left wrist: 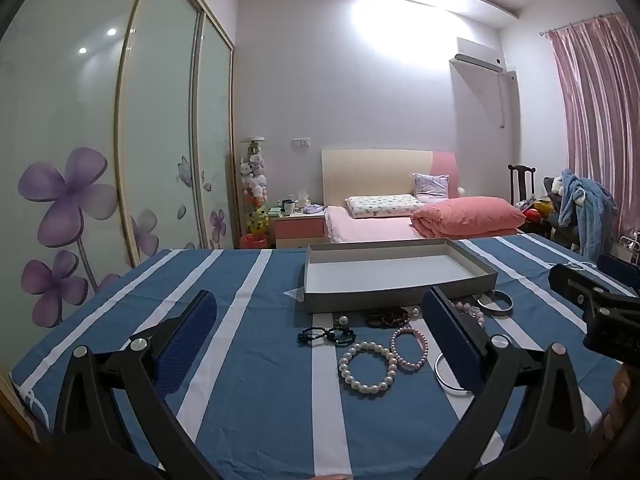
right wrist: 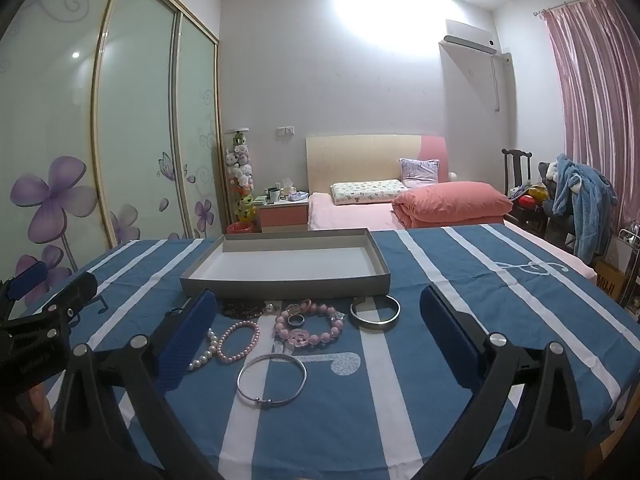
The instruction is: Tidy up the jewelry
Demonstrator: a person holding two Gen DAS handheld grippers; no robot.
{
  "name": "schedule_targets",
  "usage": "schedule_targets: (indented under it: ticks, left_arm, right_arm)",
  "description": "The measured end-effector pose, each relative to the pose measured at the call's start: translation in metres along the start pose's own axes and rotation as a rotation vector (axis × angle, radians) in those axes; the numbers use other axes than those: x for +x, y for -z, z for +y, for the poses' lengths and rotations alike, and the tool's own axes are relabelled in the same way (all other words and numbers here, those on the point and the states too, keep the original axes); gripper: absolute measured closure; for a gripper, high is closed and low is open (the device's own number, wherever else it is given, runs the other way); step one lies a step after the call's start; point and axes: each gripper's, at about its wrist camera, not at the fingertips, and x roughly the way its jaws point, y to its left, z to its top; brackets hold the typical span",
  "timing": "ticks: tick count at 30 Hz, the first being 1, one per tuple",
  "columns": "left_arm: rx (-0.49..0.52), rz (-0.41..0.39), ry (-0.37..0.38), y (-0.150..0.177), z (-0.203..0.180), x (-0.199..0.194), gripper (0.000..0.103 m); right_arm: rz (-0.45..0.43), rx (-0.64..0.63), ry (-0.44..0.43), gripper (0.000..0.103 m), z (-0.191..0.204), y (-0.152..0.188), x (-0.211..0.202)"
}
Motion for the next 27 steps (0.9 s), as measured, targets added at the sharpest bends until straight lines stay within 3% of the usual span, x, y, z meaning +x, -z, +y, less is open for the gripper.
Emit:
schedule_targets:
  ticks: [27]
  left_arm:
    - [-0.004,0.005,0.000,-0.0001,0.0001,0.0001,0.002]
  right_arm:
    - [0.000,-0.006,0.002,0.004,0.0004,-0.0006,-0.0003]
